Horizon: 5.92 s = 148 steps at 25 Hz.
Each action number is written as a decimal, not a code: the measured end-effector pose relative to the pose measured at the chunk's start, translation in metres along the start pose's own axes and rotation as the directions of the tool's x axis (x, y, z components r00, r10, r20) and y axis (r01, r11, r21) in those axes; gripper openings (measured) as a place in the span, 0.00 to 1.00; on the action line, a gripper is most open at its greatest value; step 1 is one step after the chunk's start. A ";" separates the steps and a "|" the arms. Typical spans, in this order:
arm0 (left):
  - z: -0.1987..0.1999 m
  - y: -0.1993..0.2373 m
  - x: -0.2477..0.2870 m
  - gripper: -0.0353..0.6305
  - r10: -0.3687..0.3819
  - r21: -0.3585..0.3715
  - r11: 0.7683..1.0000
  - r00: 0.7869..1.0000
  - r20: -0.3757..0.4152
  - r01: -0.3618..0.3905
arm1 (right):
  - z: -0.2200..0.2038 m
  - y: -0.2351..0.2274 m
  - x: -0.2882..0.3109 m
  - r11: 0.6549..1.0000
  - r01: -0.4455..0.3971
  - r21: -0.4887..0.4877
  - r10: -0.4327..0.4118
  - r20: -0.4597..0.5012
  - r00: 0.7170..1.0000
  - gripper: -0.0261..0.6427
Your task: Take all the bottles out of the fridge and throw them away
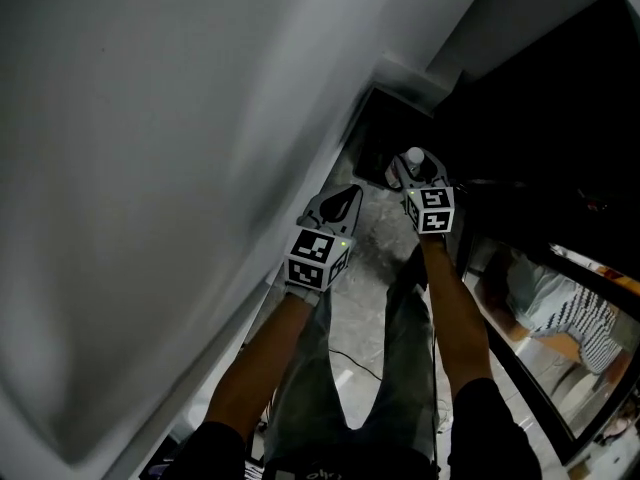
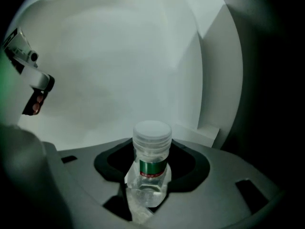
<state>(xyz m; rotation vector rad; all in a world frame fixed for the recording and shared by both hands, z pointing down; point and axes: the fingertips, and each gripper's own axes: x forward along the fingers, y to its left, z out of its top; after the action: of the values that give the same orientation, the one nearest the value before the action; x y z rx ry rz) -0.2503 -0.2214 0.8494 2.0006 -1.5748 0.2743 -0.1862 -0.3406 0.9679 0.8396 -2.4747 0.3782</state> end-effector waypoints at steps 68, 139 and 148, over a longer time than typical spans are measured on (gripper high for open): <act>0.234 -0.520 -0.123 0.06 -0.584 0.370 0.764 0.810 0.050 0.528 | 0.198 -0.064 -0.708 0.818 0.487 0.307 -0.572 0.334 0.749 0.05; 0.151 -0.400 0.032 0.06 -0.588 0.376 0.755 0.808 0.027 0.537 | 0.098 -0.235 -0.436 0.718 0.582 0.382 -0.681 0.212 0.701 0.38; 0.117 -0.373 0.093 0.06 -0.572 0.394 0.766 0.818 0.057 0.508 | 0.062 -0.312 -0.369 0.671 0.634 0.385 -0.730 0.190 0.657 0.50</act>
<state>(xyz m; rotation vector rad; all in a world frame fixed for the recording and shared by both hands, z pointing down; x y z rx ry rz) 0.1053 -0.3094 0.6848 2.7416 -1.0033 0.1660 0.2405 -0.4250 0.7496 2.0339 -2.1548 0.3290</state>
